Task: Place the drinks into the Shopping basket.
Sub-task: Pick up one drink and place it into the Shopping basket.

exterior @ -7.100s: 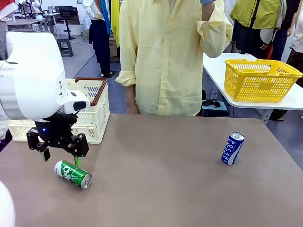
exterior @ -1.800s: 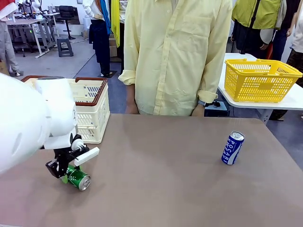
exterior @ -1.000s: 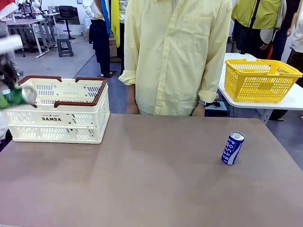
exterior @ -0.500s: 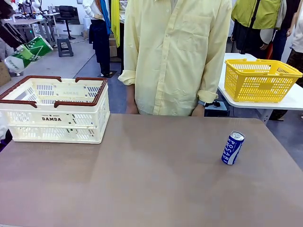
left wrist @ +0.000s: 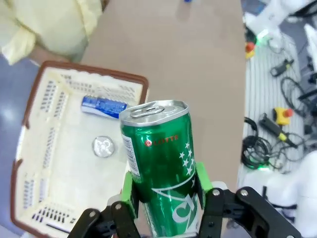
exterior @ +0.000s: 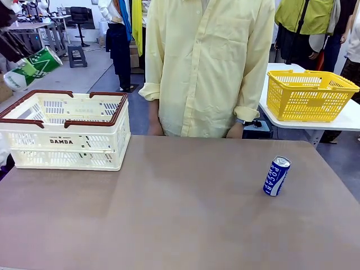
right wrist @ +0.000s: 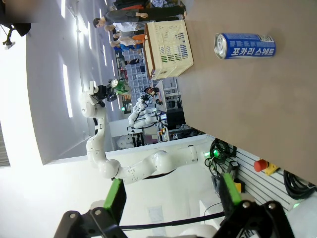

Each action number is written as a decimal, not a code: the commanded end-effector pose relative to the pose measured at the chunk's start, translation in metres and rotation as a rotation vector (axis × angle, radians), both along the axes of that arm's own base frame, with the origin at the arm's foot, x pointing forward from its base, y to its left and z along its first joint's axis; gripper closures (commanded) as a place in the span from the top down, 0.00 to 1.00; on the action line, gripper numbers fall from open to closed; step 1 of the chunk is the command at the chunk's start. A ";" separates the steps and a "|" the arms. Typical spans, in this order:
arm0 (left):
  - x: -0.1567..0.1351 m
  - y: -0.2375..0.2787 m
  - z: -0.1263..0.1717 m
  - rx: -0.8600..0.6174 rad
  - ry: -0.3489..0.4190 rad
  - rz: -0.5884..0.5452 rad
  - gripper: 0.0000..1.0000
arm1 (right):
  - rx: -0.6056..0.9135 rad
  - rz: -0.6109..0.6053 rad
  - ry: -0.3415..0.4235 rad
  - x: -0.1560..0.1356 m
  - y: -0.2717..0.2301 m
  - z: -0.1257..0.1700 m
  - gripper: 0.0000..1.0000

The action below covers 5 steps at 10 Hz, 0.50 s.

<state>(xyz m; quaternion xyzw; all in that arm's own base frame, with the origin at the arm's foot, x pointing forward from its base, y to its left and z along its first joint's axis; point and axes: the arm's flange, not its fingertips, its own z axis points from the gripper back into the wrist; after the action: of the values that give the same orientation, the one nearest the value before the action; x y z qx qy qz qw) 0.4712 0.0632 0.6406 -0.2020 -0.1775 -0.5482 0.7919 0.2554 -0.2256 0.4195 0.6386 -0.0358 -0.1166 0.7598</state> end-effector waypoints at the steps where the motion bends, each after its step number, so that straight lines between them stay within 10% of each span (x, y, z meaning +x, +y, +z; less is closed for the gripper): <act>1: 0.041 -0.003 -0.022 -0.027 0.069 0.404 0.00 | -0.002 0.014 -0.023 -0.002 -0.003 0.001 1.00; 5: 0.113 0.003 -0.100 0.063 0.184 0.800 0.00 | -0.002 0.014 -0.023 -0.002 -0.003 0.001 1.00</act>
<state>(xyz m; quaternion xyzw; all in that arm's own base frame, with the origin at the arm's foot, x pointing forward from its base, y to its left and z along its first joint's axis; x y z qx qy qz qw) 0.5833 0.0789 0.5385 -0.1533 -0.1728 -0.2083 0.9504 0.2552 -0.2258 0.4194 0.6387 -0.0361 -0.1169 0.7597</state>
